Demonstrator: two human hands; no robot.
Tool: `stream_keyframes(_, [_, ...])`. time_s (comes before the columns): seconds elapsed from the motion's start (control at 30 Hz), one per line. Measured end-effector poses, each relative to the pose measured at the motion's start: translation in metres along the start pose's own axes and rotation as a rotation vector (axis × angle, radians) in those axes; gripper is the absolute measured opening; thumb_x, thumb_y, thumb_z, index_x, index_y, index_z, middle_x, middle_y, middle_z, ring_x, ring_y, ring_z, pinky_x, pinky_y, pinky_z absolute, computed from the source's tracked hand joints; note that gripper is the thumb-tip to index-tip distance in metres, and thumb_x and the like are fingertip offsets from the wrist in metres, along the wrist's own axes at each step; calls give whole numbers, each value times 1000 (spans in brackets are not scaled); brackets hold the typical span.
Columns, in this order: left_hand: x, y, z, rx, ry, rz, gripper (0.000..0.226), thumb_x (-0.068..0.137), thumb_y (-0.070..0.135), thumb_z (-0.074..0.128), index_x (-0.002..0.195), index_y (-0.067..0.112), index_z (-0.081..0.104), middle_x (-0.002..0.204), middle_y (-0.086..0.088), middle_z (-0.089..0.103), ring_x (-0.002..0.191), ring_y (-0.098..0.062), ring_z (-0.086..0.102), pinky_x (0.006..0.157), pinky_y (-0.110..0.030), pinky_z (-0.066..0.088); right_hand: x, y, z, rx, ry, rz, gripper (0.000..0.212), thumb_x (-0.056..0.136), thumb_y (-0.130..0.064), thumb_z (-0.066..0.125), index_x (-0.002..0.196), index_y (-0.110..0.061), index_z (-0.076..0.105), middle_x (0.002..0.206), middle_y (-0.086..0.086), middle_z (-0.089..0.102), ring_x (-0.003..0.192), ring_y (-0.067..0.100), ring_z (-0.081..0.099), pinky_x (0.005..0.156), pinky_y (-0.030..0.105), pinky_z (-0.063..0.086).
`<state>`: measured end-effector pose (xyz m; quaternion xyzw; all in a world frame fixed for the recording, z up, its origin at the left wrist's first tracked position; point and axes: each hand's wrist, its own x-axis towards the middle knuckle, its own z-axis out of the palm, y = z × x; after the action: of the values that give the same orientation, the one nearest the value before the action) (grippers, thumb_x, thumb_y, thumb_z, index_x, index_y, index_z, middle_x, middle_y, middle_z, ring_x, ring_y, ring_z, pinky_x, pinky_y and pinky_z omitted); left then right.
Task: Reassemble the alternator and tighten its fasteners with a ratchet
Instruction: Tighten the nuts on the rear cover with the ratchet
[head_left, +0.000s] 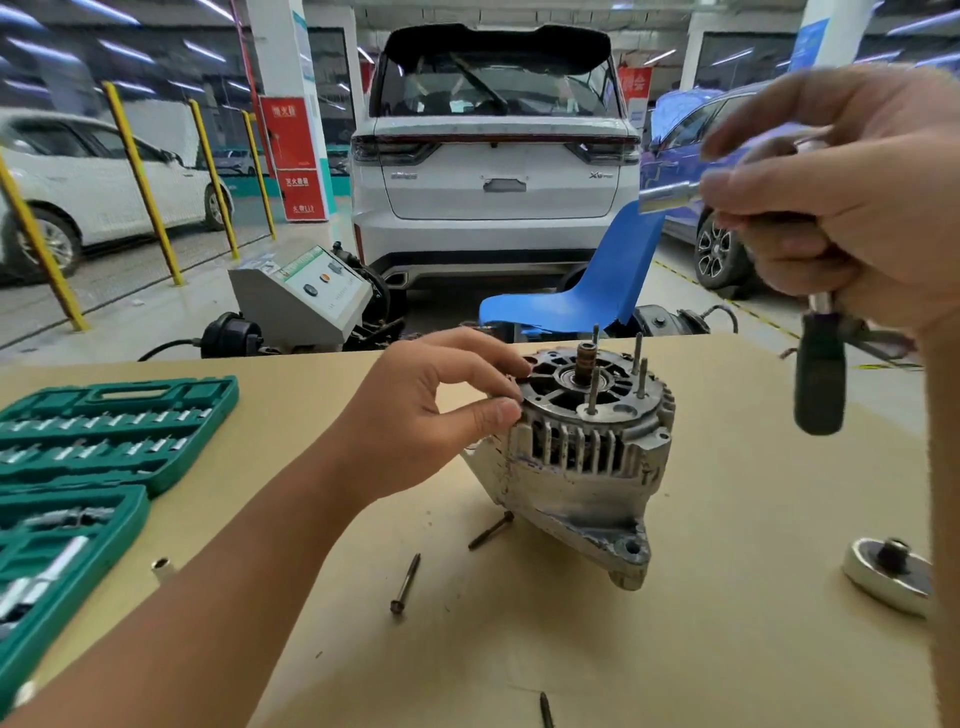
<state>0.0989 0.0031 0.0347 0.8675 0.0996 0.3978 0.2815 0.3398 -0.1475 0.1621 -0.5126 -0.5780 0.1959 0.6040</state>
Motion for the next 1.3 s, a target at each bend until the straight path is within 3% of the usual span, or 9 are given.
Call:
stream_keyframes(0.23, [5, 14, -3, -258, 117, -117, 38, 102, 19, 49, 137, 10, 60, 109, -2, 74, 95, -19, 71, 84, -22, 55, 8, -24, 53, -506, -263, 12, 23, 62, -23, 90, 77, -18, 74, 47, -3, 54, 38, 14, 45, 40, 23, 38])
stream_keyframes(0.33, [9, 21, 0, -92, 66, -4, 32, 97, 20, 60, 127, 12, 68, 104, -2, 77, 97, -23, 72, 84, -40, 59, 10, -18, 70, -681, -408, 34, 14, 69, -25, 88, 74, -24, 75, 46, -8, 56, 33, 6, 46, 35, 21, 38])
stream_keyframes(0.43, [12, 21, 6, 37, 90, 35, 22, 89, 18, 72, 111, 21, 73, 92, 3, 77, 84, -12, 70, 77, -27, 56, 10, -13, 79, -910, -450, -41, 16, 68, -31, 87, 73, -33, 72, 65, -21, 64, 48, -2, 55, 42, 23, 45])
stream_keyframes(0.5, [12, 22, 8, 80, 94, 24, 23, 84, 20, 76, 107, 23, 74, 88, 7, 74, 79, -7, 66, 75, -19, 52, 11, -13, 80, -947, -442, -69, 19, 65, -30, 87, 74, -34, 71, 68, -14, 66, 54, -1, 59, 49, 28, 50])
stream_keyframes(0.6, [12, 24, 8, 124, 50, 26, 21, 83, 21, 77, 102, 14, 77, 84, 11, 72, 77, -8, 64, 74, -18, 50, 14, -14, 84, -987, -443, -77, 23, 53, -40, 85, 71, -33, 72, 61, -12, 64, 52, 6, 61, 56, 37, 59])
stream_keyframes(0.77, [11, 27, 5, 119, -22, -21, 13, 83, 19, 83, 93, 16, 74, 83, 7, 70, 79, -11, 62, 75, -25, 51, 11, -23, 92, -1153, -457, -77, 54, 36, -64, 63, 80, -36, 73, 65, -15, 61, 54, 1, 55, 58, 29, 54])
stream_keyframes(0.97, [13, 31, -1, 105, -96, -13, 26, 82, 15, 85, 86, 37, 70, 73, 21, 66, 72, -6, 59, 68, -13, 44, 1, -18, 89, -1053, -383, -66, 46, 45, -58, 83, 74, -28, 64, 65, -12, 56, 53, 2, 51, 48, 22, 41])
stream_keyframes(1.13, [11, 30, 1, 140, -66, -4, 29, 78, 11, 88, 85, 33, 70, 72, 18, 69, 67, -7, 61, 61, -18, 46, -3, -19, 68, -811, -517, 28, 42, 63, -19, 93, 95, -33, 70, 83, -11, 73, 68, 8, 71, 69, 40, 64])
stream_keyframes(1.3, [11, 21, -2, 74, -50, -86, 24, 79, 7, 86, 83, 28, 74, 72, 10, 71, 66, -9, 65, 63, -28, 54, -1, -16, 61, -788, -482, 35, 33, 79, -14, 85, 108, -21, 71, 75, -4, 76, 60, 9, 72, 61, 29, 63])
